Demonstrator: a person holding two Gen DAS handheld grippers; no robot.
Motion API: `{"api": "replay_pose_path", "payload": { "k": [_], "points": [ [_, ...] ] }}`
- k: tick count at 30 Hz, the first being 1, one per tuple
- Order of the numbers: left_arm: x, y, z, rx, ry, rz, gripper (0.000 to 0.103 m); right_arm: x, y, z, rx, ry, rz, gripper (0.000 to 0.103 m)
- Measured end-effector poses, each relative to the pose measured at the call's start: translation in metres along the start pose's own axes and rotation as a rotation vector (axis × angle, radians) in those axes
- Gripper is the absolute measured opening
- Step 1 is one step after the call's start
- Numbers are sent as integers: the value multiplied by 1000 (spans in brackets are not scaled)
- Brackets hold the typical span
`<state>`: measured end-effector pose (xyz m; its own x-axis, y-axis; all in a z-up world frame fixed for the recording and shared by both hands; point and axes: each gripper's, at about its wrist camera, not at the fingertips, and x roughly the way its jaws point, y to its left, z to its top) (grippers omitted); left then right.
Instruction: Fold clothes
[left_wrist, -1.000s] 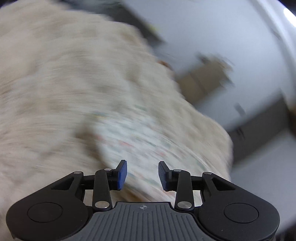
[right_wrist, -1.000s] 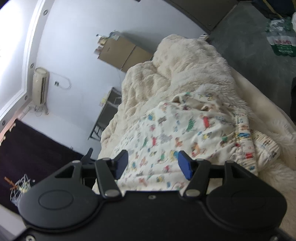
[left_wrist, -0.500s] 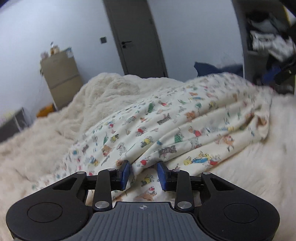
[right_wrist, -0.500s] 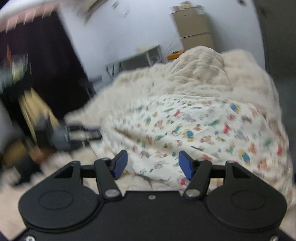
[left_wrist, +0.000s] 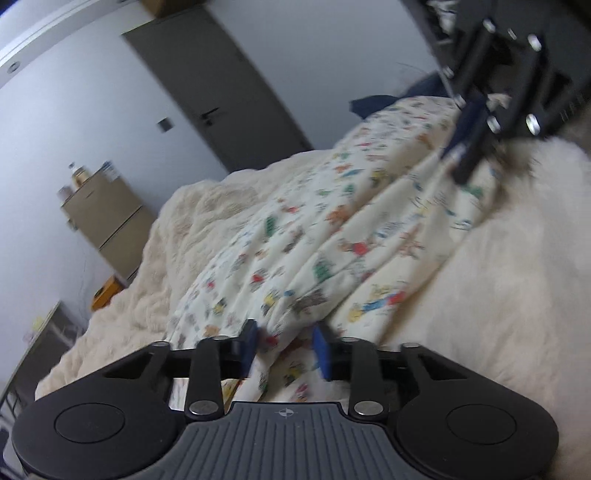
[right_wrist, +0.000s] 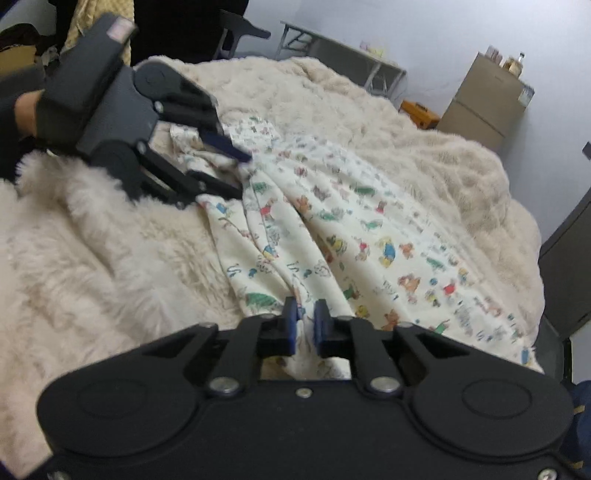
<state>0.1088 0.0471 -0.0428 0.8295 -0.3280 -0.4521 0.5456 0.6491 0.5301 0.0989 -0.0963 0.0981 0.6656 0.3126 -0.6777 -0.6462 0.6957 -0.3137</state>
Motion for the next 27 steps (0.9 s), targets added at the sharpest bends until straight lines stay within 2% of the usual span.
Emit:
{"api": "replay_pose_path", "payload": {
  "k": [2,6,9,13,14,15,17,19,21,22,23,25,27],
  "points": [
    [-1,1,1,10,-12,-9,5,-11,-5,2,11,-25,10,7],
    [-2,6,3,20,-33,-28,4,-22,-9,-1,-4,-32,45,5],
    [-9,14,2,-9,-56,-56,4,-25,-10,-6,-18,-25,62,3],
    [-28,32,1,-107,-135,-94,3,-43,-11,-8,-10,-80,78,2],
    [-30,33,1,-113,-126,-120,6,-50,-12,-10,-10,-93,82,2],
    [-26,29,-1,-73,-65,-158,9,-52,-11,-13,-15,-87,93,2],
    [-16,12,-4,29,29,-136,16,-48,-5,-21,-33,-31,138,8],
    [-17,10,-3,25,25,-151,16,-50,-9,-32,-4,-17,164,16],
    [-26,15,0,-10,-8,-199,36,-52,-13,-42,23,-6,186,27],
    [-33,17,4,-19,-38,-210,56,-56,-18,-45,52,-15,188,36],
    [-41,18,8,-24,-71,-221,63,-66,-34,-56,133,-41,190,43],
    [-54,10,31,1,-152,-258,63,-86,-66,-80,315,-102,178,53],
    [-51,-7,53,53,-175,-301,65,-108,-115,-126,634,-208,144,59]
  ]
}}
